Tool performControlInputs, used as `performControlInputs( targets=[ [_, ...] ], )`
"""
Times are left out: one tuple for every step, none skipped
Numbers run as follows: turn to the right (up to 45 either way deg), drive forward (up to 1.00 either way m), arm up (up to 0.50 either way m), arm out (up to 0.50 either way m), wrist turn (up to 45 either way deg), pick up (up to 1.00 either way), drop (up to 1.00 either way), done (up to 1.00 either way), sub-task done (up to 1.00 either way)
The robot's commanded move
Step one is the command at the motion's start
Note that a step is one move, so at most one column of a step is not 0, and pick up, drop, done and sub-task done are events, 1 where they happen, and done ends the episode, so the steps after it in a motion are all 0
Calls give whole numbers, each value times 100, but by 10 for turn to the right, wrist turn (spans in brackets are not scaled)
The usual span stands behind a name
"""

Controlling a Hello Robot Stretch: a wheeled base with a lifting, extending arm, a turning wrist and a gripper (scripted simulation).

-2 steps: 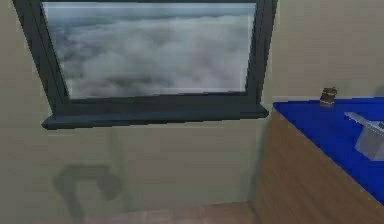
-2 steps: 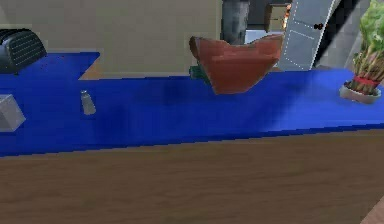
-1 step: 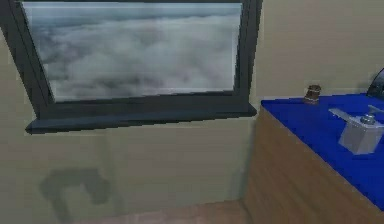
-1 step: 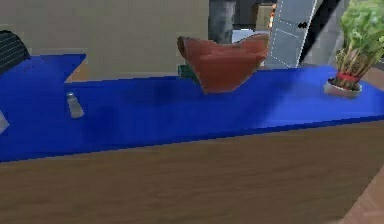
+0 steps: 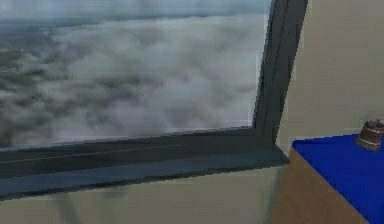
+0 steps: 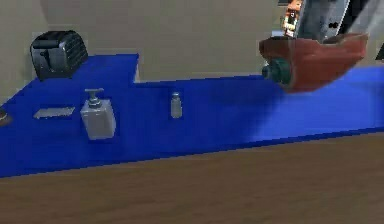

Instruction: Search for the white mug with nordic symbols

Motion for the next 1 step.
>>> performControlInputs(
  targets=[
    [420, 0, 0, 0, 0, 0, 0, 0, 0]
  ],
)
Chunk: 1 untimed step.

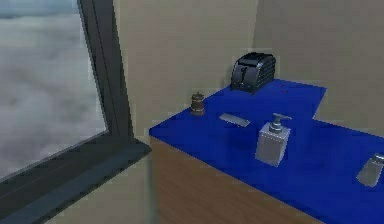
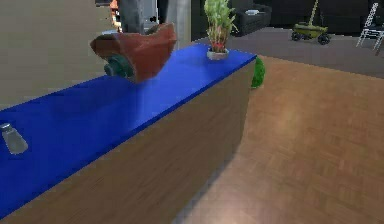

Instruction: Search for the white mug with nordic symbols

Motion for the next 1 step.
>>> performControlInputs(
  targets=[
    [0, 0, 0, 0, 0, 0, 0, 100, 0]
  ],
)
